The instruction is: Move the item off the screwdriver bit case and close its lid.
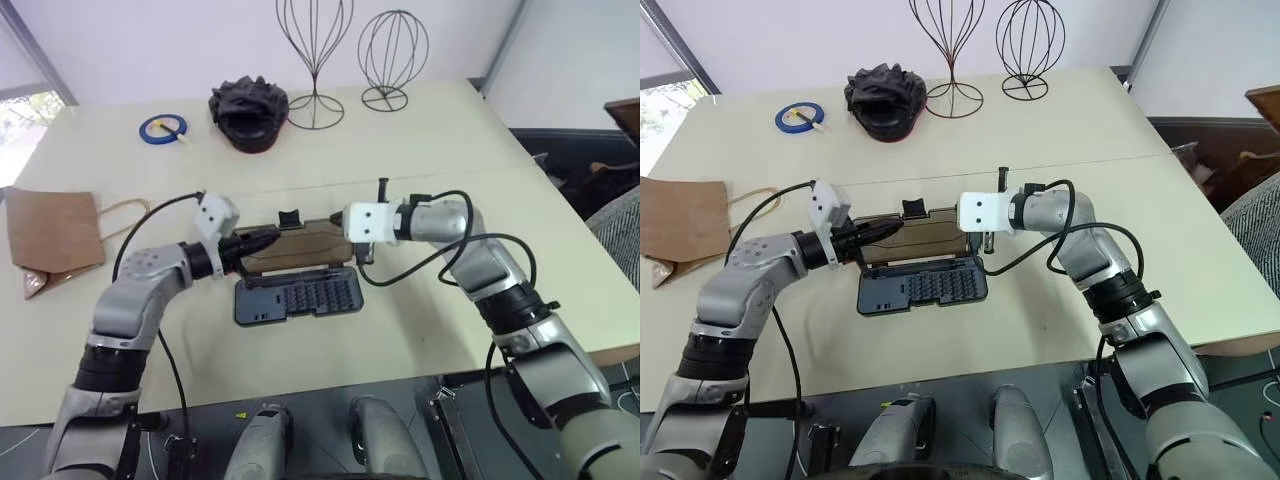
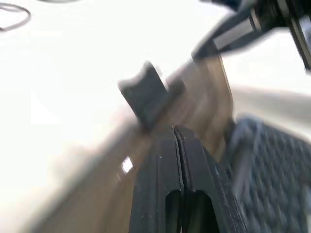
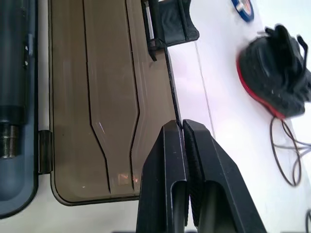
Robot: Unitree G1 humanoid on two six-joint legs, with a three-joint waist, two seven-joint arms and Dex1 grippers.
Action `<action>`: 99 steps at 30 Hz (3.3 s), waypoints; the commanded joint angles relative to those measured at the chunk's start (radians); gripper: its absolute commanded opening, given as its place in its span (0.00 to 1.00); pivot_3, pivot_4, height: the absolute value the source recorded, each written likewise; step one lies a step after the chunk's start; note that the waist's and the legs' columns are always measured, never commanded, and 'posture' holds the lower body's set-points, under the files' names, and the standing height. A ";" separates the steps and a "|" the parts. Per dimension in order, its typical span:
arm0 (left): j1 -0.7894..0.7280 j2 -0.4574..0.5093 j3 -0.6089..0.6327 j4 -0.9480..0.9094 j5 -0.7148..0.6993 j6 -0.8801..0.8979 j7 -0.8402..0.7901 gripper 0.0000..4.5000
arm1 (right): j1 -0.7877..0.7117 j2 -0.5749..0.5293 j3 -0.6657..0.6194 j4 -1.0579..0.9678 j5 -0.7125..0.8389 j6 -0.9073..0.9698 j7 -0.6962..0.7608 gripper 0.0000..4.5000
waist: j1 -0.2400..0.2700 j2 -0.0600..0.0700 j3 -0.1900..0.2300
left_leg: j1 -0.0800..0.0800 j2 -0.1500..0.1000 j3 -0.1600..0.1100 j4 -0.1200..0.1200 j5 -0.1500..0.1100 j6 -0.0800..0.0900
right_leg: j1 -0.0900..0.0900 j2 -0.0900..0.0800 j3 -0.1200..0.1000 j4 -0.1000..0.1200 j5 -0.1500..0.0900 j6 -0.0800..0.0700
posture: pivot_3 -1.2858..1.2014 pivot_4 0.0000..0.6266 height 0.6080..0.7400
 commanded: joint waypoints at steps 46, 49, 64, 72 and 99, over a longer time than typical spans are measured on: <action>0.010 0.057 0.086 0.296 0.033 -0.046 -0.077 0.00 | -0.059 -0.035 -0.039 -0.085 0.055 0.104 0.093 0.99 | 0.000 -0.001 0.001 | -0.001 -0.001 0.000 0.000 0.000 -0.001 | 0.000 -0.001 -0.001 0.000 0.000 0.000 | 0.52 0.24 1.00; 0.005 0.061 0.090 0.261 0.017 -0.028 -0.080 0.00 | -0.083 -0.073 -0.098 -0.112 0.126 0.195 0.141 0.99 | 0.003 -0.001 0.001 | -0.001 0.000 -0.001 0.001 0.000 -0.001 | 0.000 -0.001 -0.001 -0.001 0.000 0.000 | 0.52 0.24 1.00; 0.064 0.247 0.127 -0.005 -0.151 0.234 -0.216 0.00 | 0.005 -0.240 -0.205 -0.134 0.191 0.297 0.144 0.99 | -0.004 -0.001 0.001 | -0.001 0.001 0.000 0.000 0.000 0.000 | -0.001 -0.001 -0.001 -0.001 0.000 0.000 | 0.52 0.24 1.00; 0.191 0.351 0.143 -0.146 -0.239 0.322 -0.281 0.00 | 0.026 -0.256 -0.208 -0.142 0.207 0.294 0.140 0.99 | 0.002 0.000 0.002 | -0.002 0.000 0.000 0.000 0.000 0.000 | 0.000 -0.002 0.000 -0.001 0.000 0.000 | 0.52 0.24 1.00; -0.236 0.191 -0.213 0.302 0.025 0.073 -0.447 0.00 | 0.356 0.191 -0.366 -0.645 1.235 1.647 -0.305 0.01 | 0.027 -0.001 0.001 | -0.002 0.000 0.000 0.001 0.000 0.000 | 0.000 -0.003 -0.001 -0.001 0.000 0.000 | 0.52 0.24 1.00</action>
